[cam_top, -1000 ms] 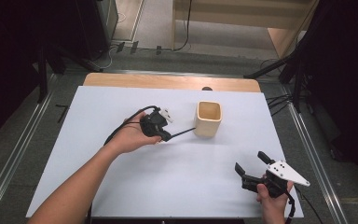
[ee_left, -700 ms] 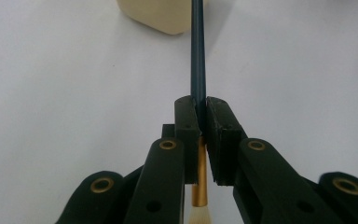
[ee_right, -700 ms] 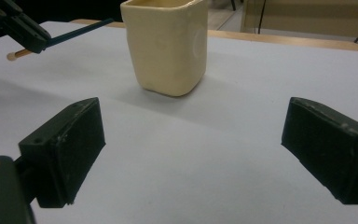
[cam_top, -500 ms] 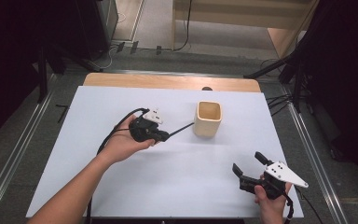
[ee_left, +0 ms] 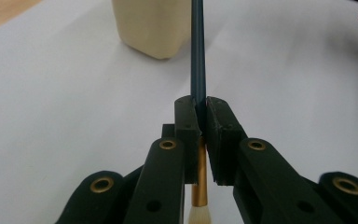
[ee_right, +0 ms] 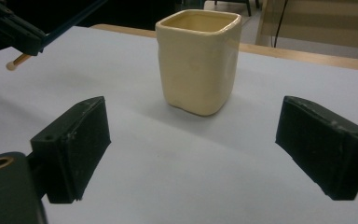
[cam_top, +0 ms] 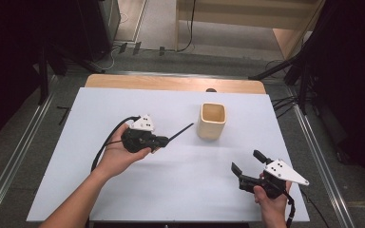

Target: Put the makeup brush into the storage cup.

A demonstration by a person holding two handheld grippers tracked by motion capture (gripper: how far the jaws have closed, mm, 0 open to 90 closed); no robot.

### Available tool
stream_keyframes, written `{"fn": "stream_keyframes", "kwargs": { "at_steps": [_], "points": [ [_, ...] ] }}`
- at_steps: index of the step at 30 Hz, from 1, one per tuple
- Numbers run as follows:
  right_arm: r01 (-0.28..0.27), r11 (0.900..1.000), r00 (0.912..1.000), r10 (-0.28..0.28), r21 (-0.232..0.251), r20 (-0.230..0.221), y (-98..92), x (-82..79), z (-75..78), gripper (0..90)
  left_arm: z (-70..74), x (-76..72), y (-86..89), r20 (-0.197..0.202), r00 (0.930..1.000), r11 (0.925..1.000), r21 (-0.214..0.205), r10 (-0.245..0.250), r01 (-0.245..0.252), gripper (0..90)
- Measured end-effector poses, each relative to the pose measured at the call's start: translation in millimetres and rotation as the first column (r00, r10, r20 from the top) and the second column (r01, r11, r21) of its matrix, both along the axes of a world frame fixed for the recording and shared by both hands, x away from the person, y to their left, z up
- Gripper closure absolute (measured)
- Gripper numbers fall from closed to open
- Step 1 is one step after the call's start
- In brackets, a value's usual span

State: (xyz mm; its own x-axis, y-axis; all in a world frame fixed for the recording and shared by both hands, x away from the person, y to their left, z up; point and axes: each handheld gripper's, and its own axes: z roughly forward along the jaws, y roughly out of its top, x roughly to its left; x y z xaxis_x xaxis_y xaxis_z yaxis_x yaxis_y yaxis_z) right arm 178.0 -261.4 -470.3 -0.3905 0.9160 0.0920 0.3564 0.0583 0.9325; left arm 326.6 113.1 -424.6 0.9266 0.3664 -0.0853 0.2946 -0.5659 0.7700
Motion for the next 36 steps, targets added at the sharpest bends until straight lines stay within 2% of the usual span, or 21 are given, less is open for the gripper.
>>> {"fn": "stream_keyframes", "kwargs": {
  "at_steps": [2,8,11,15,20,26,34,36],
  "points": [
    [0.005,1.0000,1.0000,-0.005,-0.002,0.007,2.3,1.1,2.2,13.6,0.4,-4.0,3.7,0.002,0.9999,0.9995,-0.029,0.015,-0.014,84.5],
    [0.026,0.9985,0.9995,-0.025,-0.048,0.020,13.4,6.1,7.8,14.4,-2.7,-12.8,14.9,0.005,0.9986,0.9942,-0.093,0.053,-0.053,84.5],
    [0.018,0.9976,0.9997,-0.017,-0.066,0.017,21.8,10.2,9.4,14.7,-4.8,-16.0,23.5,-0.011,0.9965,0.9852,-0.150,0.083,-0.084,84.5],
    [0.017,0.9957,0.9998,-0.015,-0.091,0.013,31.9,15.3,14.5,16.0,-2.7,-20.7,32.5,-0.008,0.9942,0.9730,-0.204,0.107,-0.107,84.5],
    [0.016,0.9987,0.9999,-0.016,-0.048,0.006,40.6,22.8,23.2,18.9,-1.4,-25.6,34.1,0.005,0.9925,0.9659,-0.231,0.122,-0.117,84.5],
    [-0.009,0.9999,0.9998,0.009,-0.012,0.017,58.0,32.1,33.1,21.1,-1.6,-28.5,34.2,0.019,0.9908,0.9574,-0.260,0.134,-0.125,84.6],
    [-0.051,0.9978,0.9981,0.049,0.044,0.036,89.3,42.0,45.6,24.7,-7.6,-34.2,27.3,0.024,0.9917,0.9526,-0.282,0.126,-0.114,84.6],
    [-0.061,0.9955,0.9975,0.058,0.072,0.040,95.4,44.6,47.0,27.0,-8.9,-35.2,25.6,0.030,0.9913,0.9509,-0.288,0.128,-0.114,84.5]
  ]
}}
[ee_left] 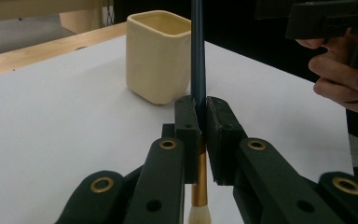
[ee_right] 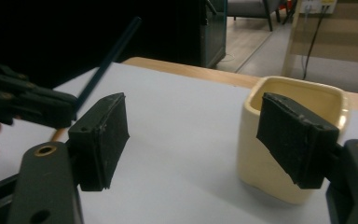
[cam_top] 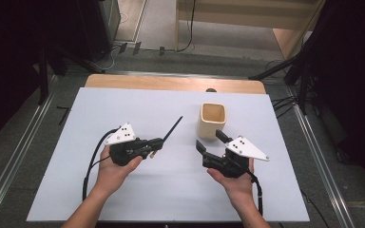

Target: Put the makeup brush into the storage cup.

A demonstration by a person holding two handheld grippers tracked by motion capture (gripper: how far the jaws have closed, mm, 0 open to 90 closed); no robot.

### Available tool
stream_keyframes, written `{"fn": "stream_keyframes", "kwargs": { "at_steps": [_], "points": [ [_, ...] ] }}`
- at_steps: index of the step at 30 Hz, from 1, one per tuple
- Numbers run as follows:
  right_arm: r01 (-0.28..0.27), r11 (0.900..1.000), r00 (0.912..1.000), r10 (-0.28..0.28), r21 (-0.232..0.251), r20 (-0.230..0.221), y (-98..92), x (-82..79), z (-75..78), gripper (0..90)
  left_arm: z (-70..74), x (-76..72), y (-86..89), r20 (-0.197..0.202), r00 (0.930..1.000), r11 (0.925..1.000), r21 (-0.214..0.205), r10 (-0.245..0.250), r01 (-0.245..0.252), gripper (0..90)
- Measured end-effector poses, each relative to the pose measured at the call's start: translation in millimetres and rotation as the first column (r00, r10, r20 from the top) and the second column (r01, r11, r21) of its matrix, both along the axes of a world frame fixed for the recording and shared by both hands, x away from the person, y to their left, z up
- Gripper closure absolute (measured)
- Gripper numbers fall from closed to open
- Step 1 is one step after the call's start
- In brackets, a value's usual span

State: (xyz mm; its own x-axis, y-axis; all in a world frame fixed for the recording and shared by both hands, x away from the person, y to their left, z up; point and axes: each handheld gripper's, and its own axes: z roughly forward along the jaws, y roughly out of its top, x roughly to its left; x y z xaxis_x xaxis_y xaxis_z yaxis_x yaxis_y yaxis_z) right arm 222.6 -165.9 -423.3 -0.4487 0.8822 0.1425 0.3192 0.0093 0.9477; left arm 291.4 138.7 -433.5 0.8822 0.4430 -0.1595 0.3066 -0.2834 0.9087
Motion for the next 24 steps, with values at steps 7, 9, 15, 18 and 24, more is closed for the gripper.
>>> {"fn": "stream_keyframes", "kwargs": {
  "at_steps": [7,9,15,18,24],
  "points": [
    [-0.012,0.9942,0.9995,0.015,0.107,-0.029,18.6,8.8,2.0,32.6,-0.7,-4.7,-3.2,0.024,0.9997,0.9990,-0.044,0.011,-0.010,84.5],
    [-0.015,0.9919,0.9993,0.019,0.126,-0.034,23.9,10.5,2.7,33.6,-0.8,-5.7,-4.4,0.028,0.9995,0.9985,-0.053,0.013,-0.012,84.6],
    [-0.036,0.9809,0.9966,0.049,0.191,-0.066,37.7,15.5,3.6,36.7,-4.6,-8.6,-10.1,0.037,0.9991,0.9977,-0.065,0.021,-0.018,84.5],
    [-0.035,0.9688,0.9936,0.060,0.245,-0.096,43.1,18.1,3.8,43.7,-7.0,-9.5,-12.0,0.038,0.9989,0.9968,-0.077,0.026,-0.023,84.5],
    [-0.030,0.9324,0.9871,0.084,0.360,-0.136,50.1,22.4,1.5,53.2,-11.2,-12.8,-17.0,0.054,0.9979,0.9962,-0.082,0.035,-0.031,84.5]
  ]
}}
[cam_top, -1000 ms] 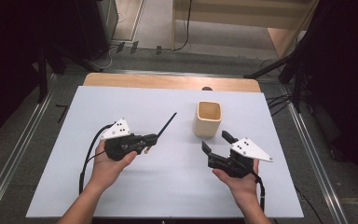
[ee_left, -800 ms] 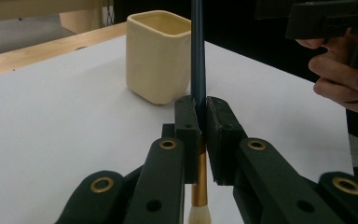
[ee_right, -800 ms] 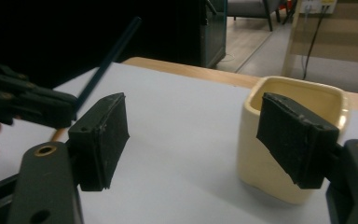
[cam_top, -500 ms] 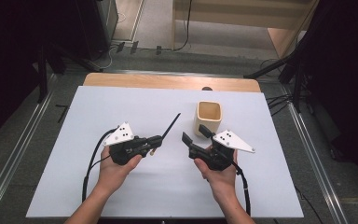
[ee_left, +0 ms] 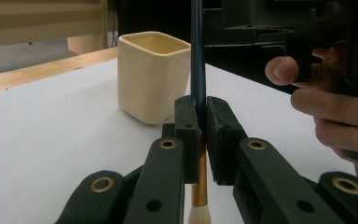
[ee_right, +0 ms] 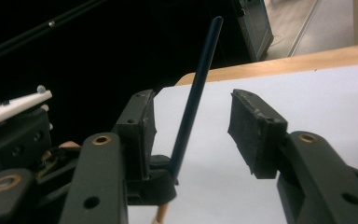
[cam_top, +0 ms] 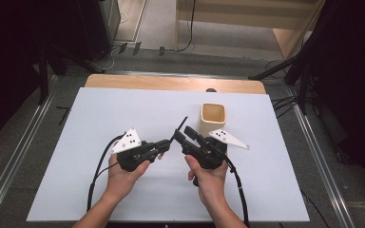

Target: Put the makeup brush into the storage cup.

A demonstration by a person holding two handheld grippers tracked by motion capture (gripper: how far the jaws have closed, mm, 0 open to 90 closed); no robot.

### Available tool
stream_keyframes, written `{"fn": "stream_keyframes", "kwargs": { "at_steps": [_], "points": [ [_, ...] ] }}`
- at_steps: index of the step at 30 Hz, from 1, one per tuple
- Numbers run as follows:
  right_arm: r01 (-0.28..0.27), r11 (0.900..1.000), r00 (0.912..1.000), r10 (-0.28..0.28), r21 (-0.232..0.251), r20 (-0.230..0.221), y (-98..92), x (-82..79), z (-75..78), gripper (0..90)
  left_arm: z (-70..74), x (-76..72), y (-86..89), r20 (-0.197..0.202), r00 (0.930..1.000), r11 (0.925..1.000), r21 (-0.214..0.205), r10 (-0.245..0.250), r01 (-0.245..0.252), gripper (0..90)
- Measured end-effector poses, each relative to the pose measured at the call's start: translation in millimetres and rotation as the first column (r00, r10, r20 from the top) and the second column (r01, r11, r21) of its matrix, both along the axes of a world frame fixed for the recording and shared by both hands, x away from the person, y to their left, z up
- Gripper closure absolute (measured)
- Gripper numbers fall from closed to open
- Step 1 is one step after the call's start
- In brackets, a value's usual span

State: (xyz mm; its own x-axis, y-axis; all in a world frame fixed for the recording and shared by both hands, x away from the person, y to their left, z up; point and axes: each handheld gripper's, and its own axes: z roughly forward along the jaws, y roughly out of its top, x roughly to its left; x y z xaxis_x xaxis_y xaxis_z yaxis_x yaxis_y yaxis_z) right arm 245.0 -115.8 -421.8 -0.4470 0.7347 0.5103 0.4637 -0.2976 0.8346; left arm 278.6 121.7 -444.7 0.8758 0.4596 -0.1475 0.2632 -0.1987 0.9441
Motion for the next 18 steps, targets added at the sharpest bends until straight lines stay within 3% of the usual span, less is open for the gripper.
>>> {"fn": "stream_keyframes", "kwargs": {
  "at_steps": [5,9,15,18],
  "points": [
    [0.019,0.9988,0.9994,-0.018,0.045,-0.031,2.8,0.3,-1.5,61.7,-1.6,-2.2,-2.3,0.008,0.9999,0.9999,-0.008,0.008,-0.008,84.5],
    [0.015,0.9970,0.9986,-0.011,0.076,-0.052,4.5,0.1,-2.8,68.5,-2.4,-3.1,-3.5,0.012,0.9998,0.9998,-0.012,0.014,-0.014,84.5],
    [0.005,0.9939,0.9961,0.005,0.110,-0.088,9.2,2.6,-8.9,69.9,-2.0,-3.9,-4.2,0.019,0.9998,0.9998,-0.018,0.009,-0.008,84.5],
    [-0.009,0.9917,0.9954,0.021,0.129,-0.094,9.3,4.2,-11.4,77.6,-3.1,-4.0,-4.1,0.022,0.9997,0.9999,-0.011,0.008,-0.008,84.5]
  ]
}}
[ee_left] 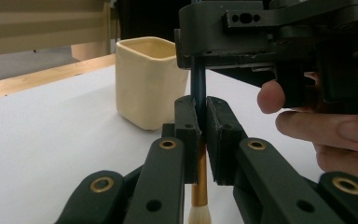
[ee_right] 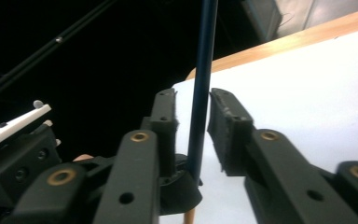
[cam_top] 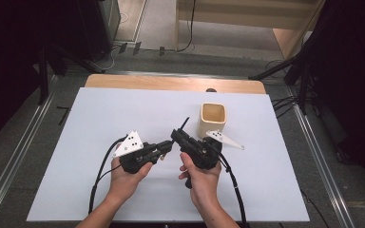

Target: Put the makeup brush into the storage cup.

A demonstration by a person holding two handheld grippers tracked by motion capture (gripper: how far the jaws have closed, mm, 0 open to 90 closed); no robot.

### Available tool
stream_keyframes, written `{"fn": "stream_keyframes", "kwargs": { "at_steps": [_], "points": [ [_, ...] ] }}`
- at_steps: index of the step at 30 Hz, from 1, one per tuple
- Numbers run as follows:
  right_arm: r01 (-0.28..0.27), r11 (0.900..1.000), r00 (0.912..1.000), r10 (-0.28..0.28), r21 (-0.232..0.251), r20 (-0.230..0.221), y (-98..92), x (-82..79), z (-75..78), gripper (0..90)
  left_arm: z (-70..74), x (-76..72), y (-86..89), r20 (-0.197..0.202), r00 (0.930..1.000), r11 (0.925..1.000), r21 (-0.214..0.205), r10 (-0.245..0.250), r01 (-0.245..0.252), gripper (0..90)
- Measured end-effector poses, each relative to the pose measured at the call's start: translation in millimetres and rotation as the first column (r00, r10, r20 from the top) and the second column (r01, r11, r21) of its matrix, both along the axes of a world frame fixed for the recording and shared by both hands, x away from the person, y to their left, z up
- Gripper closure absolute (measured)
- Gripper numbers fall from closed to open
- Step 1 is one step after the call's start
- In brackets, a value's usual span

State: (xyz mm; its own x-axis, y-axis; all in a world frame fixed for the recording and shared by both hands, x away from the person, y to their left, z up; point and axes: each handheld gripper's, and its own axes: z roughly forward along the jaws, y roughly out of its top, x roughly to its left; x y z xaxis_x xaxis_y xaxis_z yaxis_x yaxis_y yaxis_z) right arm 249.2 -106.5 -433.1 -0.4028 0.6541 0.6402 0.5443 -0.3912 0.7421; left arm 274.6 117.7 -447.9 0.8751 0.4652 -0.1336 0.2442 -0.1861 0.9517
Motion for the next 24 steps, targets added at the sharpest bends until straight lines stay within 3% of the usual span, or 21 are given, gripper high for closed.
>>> {"fn": "stream_keyframes", "kwargs": {
  "at_steps": [1,4,7,11,16,20,24],
  "points": [
    [-0.002,1.0000,1.0000,0.002,0.008,-0.002,-0.5,0.8,-1.3,83.0,-0.5,0.3,-0.1,-0.007,1.0000,1.0000,-0.002,-0.006,0.006,84.4],
    [-0.005,0.9999,0.9999,0.005,0.015,-0.009,-2.8,1.5,-4.0,85.1,-1.3,1.7,-0.3,-0.026,0.9996,0.9999,-0.010,-0.012,0.012,83.3],
    [0.018,0.9996,0.9993,-0.017,-0.023,0.033,-3.1,0.1,-4.5,85.2,-0.9,1.7,-2.7,-0.034,0.9994,1.0000,0.006,-0.004,0.004,63.6],
    [0.018,0.9969,0.9974,-0.013,-0.076,0.071,-2.0,-1.3,-1.5,85.2,-2.0,1.2,-8.5,-0.051,0.9987,0.9991,0.042,-0.009,0.011,56.5],
    [0.022,0.9797,0.9929,0.002,-0.199,0.119,3.0,-4.6,5.9,85.1,-2.4,-0.4,-16.1,-0.058,0.9983,0.9947,0.103,0.009,-0.003,63.6],
    [0.014,0.9601,0.9866,0.032,-0.279,0.160,8.0,-7.8,11.3,85.2,-2.1,-0.6,-18.7,-0.059,0.9982,0.9936,0.113,0.014,-0.007,70.1],
    [0.007,0.9433,0.9821,0.056,-0.332,0.180,13.7,-10.2,13.7,85.2,-2.2,-0.2,-18.2,-0.059,0.9981,0.9946,0.103,0.019,-0.013,82.5]
  ]
}}
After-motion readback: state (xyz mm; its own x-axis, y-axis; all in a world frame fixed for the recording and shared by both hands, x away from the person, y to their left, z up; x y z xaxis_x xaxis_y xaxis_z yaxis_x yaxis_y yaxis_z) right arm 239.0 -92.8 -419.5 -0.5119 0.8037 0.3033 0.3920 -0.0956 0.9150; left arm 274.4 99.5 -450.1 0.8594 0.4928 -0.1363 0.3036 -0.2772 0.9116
